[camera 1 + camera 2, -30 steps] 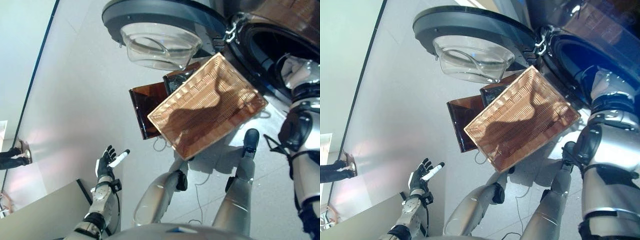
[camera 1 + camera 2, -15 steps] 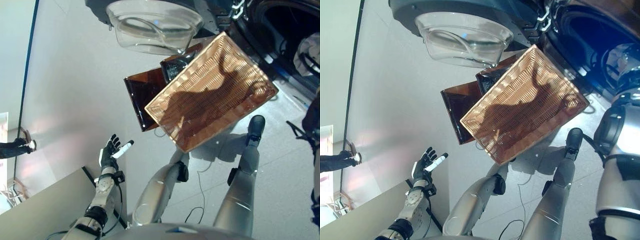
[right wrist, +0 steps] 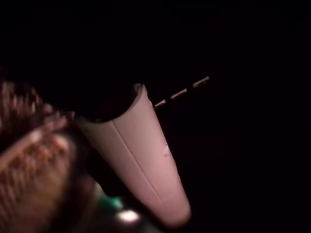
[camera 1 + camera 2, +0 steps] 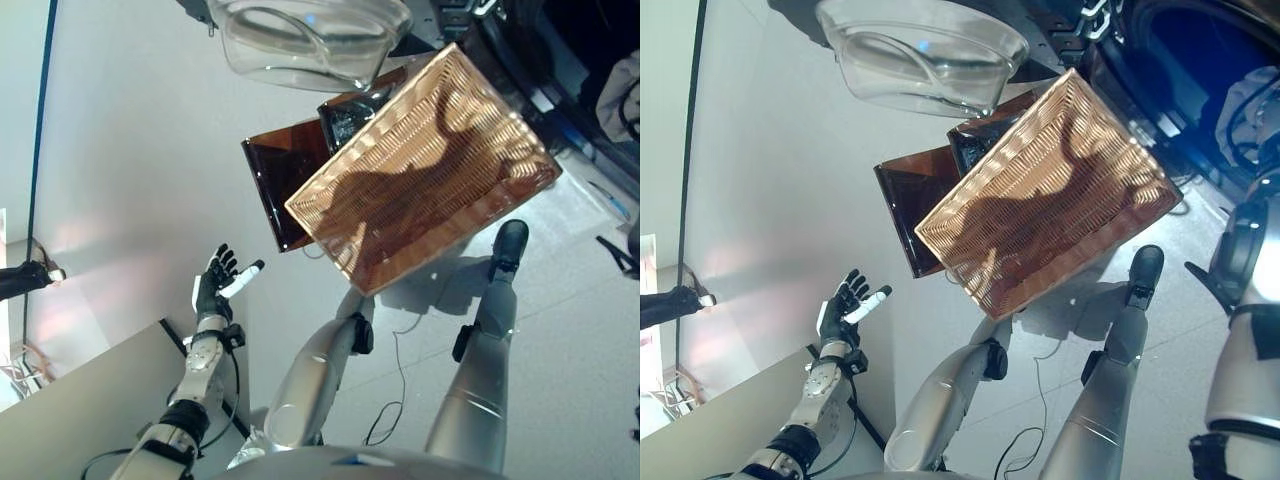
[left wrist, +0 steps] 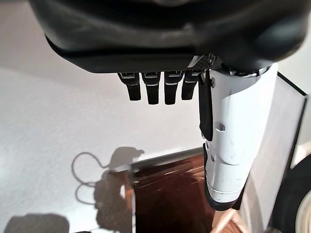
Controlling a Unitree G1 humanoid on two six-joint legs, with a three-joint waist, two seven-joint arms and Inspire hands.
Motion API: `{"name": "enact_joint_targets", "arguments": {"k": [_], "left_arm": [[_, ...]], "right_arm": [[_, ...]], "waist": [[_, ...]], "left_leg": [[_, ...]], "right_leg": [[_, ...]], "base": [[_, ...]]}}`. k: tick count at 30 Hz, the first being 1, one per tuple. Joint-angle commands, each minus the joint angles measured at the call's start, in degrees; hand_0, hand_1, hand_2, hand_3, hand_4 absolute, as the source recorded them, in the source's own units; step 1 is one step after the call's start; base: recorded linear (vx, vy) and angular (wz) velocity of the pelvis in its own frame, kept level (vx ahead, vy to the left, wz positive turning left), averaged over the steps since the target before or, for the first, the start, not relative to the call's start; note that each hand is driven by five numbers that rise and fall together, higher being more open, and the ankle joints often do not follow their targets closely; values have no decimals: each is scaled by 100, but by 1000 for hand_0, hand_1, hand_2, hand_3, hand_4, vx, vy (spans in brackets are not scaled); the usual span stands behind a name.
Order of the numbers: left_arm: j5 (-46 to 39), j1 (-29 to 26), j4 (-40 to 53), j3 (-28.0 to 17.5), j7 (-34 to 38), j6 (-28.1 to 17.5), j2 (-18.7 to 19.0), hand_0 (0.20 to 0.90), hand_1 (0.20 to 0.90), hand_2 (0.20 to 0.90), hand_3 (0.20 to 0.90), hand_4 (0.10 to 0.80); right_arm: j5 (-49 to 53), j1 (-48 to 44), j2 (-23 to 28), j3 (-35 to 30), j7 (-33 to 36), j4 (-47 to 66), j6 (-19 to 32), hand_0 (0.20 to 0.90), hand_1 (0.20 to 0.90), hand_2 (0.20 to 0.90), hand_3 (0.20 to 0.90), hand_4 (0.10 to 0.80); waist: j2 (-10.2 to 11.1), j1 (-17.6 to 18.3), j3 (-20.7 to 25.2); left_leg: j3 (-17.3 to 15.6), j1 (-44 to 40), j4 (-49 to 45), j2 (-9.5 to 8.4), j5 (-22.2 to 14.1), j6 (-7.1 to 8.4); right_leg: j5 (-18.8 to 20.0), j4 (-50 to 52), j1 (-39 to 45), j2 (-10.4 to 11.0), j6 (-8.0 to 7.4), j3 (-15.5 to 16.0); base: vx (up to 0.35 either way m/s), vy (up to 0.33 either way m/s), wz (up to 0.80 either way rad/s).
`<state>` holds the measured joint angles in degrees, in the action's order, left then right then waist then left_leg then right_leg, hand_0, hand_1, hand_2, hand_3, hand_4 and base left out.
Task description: Pick up the clothes and place them into the washing machine
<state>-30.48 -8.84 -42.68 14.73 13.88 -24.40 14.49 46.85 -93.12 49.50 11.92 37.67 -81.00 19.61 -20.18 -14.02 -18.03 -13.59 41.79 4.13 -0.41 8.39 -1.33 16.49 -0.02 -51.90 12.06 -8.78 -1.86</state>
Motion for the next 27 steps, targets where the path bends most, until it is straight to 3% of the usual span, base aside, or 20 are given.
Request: {"name": "enact_joint_targets", "arguments": {"k": [1,15,19,22,27], "left_arm": [[154,175,160,-226,427,-244,647,900,900,900,900,800],[231,227,187,-274,507,-220,653,900,900,900,900,800],[314,170,201,-320,511,-213,662,900,900,900,900,800],[337,144,145,-371,506,-168,623,900,900,900,900,800],[378,153,157,-423,495,-108,552,900,900,900,900,800]], "right_arm": [[-1083,-737,622,1243,385,296,9,900,900,900,900,800],[-1905,-527,593,1315,910,138,-452,900,900,900,900,800],[-3617,-345,694,1780,1715,-31,-1366,900,900,900,900,800],[-4254,-336,726,2054,1648,-316,-1966,900,900,900,900,800],[-4802,132,606,2014,1734,-87,-2237,900,900,900,900,800]], "waist": [[-415,-316,199],[-321,-335,293],[-275,-386,353],[-239,-425,404],[-162,-384,363]], "left_leg": [[432,110,80,189,151,488],[432,64,88,195,133,477],[466,27,88,165,140,468],[478,18,88,140,144,459],[485,23,87,108,153,447]], "right_leg": [[-1179,1243,-451,-528,270,-37],[-1106,1099,-287,-564,288,6],[-1050,968,-146,-557,286,45],[-1005,876,-65,-549,283,82],[-907,773,2,-548,276,105]], "base": [[0,0,0],[-4,6,2],[-4,4,2],[-8,11,4],[-8,22,6]]}}
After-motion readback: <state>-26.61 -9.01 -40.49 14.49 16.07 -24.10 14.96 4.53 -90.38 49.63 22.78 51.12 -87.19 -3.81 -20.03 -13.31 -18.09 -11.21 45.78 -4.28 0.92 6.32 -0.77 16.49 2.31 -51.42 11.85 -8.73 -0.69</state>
